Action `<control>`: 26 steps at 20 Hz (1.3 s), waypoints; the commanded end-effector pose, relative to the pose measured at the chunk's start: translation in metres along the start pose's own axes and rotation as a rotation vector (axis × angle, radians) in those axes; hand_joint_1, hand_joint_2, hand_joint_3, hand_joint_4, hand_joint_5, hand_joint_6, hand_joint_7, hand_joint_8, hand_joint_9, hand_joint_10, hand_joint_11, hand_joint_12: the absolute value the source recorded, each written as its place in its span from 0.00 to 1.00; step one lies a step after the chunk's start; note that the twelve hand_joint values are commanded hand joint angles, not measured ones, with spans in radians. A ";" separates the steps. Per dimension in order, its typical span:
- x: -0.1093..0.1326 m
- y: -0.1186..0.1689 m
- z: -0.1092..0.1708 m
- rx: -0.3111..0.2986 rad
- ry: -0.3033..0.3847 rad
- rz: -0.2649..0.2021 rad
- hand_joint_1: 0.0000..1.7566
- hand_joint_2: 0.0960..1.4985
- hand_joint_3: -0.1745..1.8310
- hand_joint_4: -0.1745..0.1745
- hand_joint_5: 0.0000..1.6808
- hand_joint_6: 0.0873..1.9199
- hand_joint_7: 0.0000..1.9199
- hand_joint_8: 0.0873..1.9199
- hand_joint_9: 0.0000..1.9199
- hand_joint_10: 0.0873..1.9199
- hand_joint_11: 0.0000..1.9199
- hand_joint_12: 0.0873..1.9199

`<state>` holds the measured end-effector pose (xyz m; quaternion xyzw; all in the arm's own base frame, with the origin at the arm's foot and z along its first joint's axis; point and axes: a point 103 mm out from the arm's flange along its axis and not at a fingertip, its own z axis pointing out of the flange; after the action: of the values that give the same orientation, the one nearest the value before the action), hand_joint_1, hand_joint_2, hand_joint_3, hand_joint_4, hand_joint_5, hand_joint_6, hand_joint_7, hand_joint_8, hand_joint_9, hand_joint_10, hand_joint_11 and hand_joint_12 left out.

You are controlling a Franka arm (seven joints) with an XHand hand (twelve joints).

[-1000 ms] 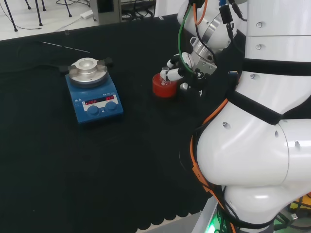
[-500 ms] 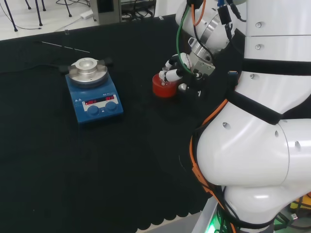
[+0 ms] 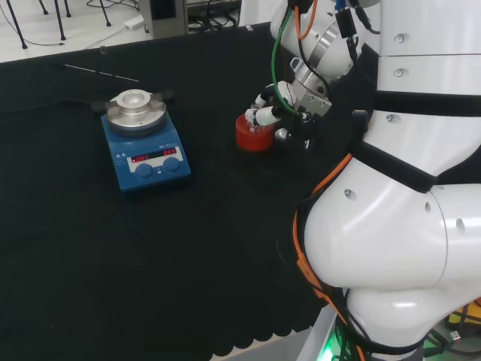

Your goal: Pick up the round-bottom flask.

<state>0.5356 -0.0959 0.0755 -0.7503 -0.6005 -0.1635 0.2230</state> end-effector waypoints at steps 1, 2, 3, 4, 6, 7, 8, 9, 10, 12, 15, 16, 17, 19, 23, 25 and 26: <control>-0.001 0.000 0.000 -0.003 -0.001 0.003 0.49 0.38 0.44 0.42 0.41 0.43 0.14 0.26 0.23 0.27 0.00 0.66; -0.001 0.000 -0.001 -0.002 -0.002 0.003 0.49 0.38 0.44 0.42 0.41 0.43 0.14 0.26 0.23 0.27 0.00 0.66; -0.001 0.000 -0.001 -0.003 -0.004 0.005 0.49 0.39 0.44 0.42 0.41 0.43 0.15 0.26 0.23 0.27 0.00 0.66; -0.001 0.000 0.000 -0.003 -0.004 0.005 0.49 0.39 0.44 0.42 0.42 0.43 0.15 0.26 0.23 0.27 0.00 0.66; 0.000 0.000 0.000 -0.003 -0.007 0.007 0.50 0.39 0.44 0.42 0.43 0.44 0.15 0.26 0.23 0.27 0.00 0.66; 0.001 0.000 0.000 -0.007 -0.012 0.007 0.50 0.40 0.44 0.42 0.43 0.45 0.15 0.26 0.23 0.27 0.00 0.67; 0.001 0.000 0.000 -0.013 -0.014 0.005 0.51 0.41 0.44 0.42 0.45 0.45 0.15 0.26 0.23 0.27 0.00 0.67; 0.001 0.000 0.000 -0.017 -0.019 0.003 0.53 0.49 0.38 0.63 0.48 0.50 0.15 0.27 0.23 0.28 0.00 0.67; 0.001 0.000 0.000 -0.022 -0.022 0.003 0.54 0.56 0.31 0.80 0.51 0.54 0.16 0.27 0.24 0.28 0.00 0.68; 0.002 0.000 -0.001 -0.041 -0.030 0.004 0.56 0.64 0.23 0.93 0.54 0.56 0.17 0.27 0.25 0.28 0.01 0.69; 0.003 0.000 -0.003 -0.059 -0.040 0.002 0.58 0.59 0.31 0.83 0.56 0.59 0.21 0.26 0.28 0.26 0.04 0.68; 0.005 0.000 -0.004 -0.064 -0.038 0.002 0.59 0.57 0.35 0.80 0.56 0.60 0.21 0.25 0.29 0.25 0.04 0.68; 0.006 0.000 -0.005 -0.065 -0.038 0.000 0.59 0.55 0.37 0.79 0.56 0.61 0.22 0.25 0.30 0.25 0.05 0.68; 0.006 0.000 -0.005 -0.067 -0.035 -0.002 0.59 0.53 0.41 0.77 0.56 0.62 0.22 0.25 0.30 0.24 0.06 0.68; 0.015 -0.001 -0.016 -0.060 -0.037 -0.009 0.59 0.51 0.43 0.76 0.56 0.62 0.23 0.25 0.31 0.24 0.07 0.68; 0.021 -0.003 -0.025 -0.061 -0.040 -0.011 0.59 0.50 0.44 0.76 0.57 0.62 0.23 0.25 0.31 0.24 0.07 0.68; 0.022 -0.003 -0.025 -0.063 -0.039 -0.012 0.59 0.50 0.45 0.76 0.57 0.62 0.23 0.25 0.31 0.24 0.07 0.68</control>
<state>0.5387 -0.0928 0.0932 -0.7583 -0.6006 -0.1711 0.1870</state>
